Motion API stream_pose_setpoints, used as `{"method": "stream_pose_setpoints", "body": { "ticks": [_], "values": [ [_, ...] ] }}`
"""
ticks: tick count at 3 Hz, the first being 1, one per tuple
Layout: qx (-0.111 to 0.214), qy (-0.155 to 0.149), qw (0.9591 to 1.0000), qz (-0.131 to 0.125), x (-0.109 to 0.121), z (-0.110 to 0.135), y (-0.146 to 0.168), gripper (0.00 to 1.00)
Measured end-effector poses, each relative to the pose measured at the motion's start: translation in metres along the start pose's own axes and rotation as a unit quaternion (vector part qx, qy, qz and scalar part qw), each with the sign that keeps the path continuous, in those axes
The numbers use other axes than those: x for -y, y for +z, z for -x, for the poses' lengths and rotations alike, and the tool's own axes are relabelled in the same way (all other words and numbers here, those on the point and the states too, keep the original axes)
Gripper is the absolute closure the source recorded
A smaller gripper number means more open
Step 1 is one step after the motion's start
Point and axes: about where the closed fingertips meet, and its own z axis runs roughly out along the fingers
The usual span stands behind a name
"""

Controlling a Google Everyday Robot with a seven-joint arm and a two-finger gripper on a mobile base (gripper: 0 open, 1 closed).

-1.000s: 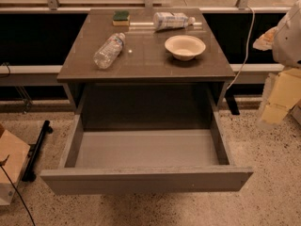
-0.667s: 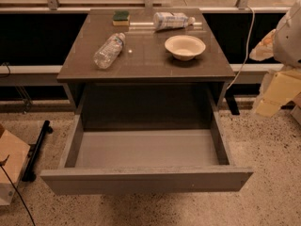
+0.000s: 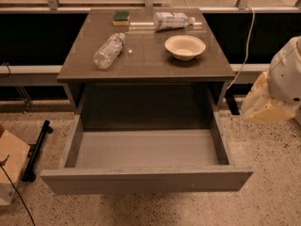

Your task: Close top drawer

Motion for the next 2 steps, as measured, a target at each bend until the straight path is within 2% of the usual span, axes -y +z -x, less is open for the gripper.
{"method": "stream_pose_setpoints", "body": {
  "ticks": [1, 2],
  "values": [
    [0.018, 0.011, 0.9994, 0.026, -0.0242, -0.0112, 0.0313, 0.92],
    [0.02, 0.015, 0.9992, 0.033, -0.0307, -0.0143, 0.0391, 1.0]
  ]
}}
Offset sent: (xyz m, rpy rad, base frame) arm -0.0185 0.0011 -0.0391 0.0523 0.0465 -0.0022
